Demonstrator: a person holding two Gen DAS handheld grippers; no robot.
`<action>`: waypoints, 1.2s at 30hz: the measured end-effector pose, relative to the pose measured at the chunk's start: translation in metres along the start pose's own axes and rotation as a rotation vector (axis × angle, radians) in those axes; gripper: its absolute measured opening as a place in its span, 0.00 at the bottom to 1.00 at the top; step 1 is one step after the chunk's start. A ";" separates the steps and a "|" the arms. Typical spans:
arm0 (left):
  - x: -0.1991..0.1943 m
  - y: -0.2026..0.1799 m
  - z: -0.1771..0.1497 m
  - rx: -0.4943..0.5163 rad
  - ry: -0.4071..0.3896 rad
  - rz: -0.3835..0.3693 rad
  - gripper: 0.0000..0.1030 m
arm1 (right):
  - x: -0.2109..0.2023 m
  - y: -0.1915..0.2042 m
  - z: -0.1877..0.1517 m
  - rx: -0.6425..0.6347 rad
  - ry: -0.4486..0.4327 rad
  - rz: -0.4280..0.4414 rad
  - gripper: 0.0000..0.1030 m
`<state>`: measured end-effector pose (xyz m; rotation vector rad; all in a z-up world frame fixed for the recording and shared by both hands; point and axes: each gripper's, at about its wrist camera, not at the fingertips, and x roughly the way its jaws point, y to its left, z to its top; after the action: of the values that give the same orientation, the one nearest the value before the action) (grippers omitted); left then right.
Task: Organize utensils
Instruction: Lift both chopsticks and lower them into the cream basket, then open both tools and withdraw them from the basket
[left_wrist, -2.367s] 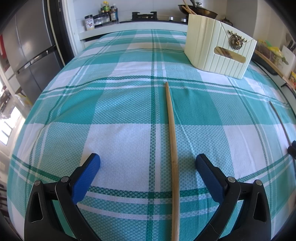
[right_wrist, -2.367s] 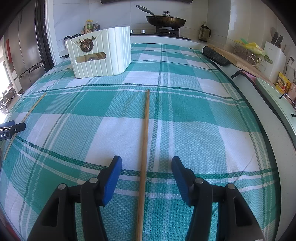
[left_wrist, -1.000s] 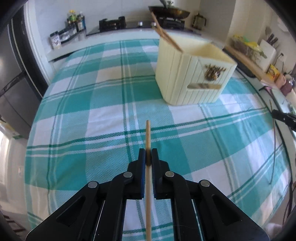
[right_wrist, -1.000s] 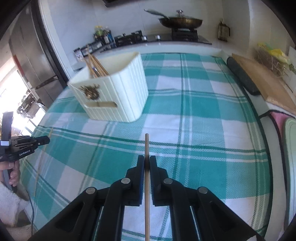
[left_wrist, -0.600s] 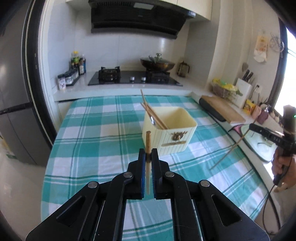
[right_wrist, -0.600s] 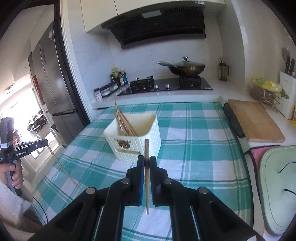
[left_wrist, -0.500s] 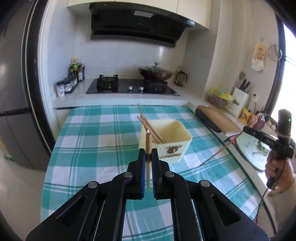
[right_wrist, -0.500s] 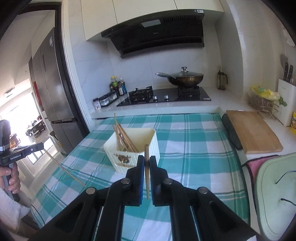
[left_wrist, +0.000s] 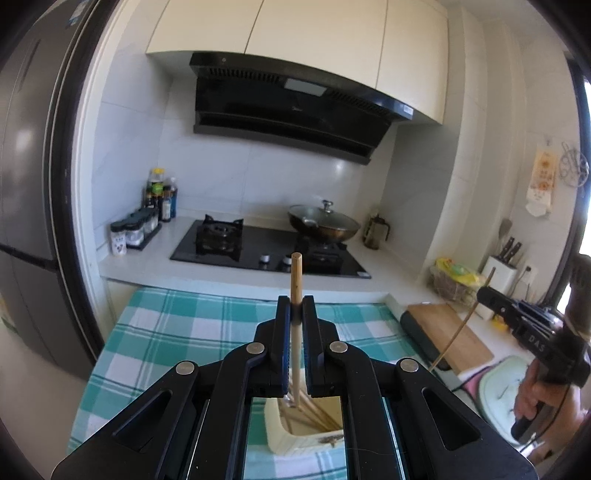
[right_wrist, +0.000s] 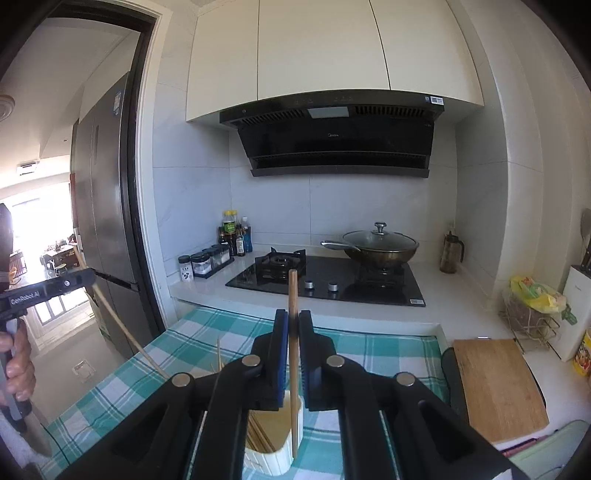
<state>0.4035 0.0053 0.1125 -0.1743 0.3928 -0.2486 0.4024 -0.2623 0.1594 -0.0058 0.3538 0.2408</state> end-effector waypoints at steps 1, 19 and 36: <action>0.014 0.001 -0.004 -0.012 0.022 0.003 0.04 | 0.006 0.003 0.000 -0.010 -0.004 0.002 0.06; 0.082 0.003 -0.076 0.044 0.276 0.074 0.69 | 0.135 0.029 -0.085 0.037 0.288 0.161 0.43; -0.111 -0.056 -0.173 0.149 0.114 0.228 1.00 | -0.116 0.060 -0.143 0.165 0.055 -0.012 1.00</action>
<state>0.2242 -0.0391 0.0070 0.0315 0.5012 -0.0628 0.2338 -0.2379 0.0670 0.1480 0.4269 0.1993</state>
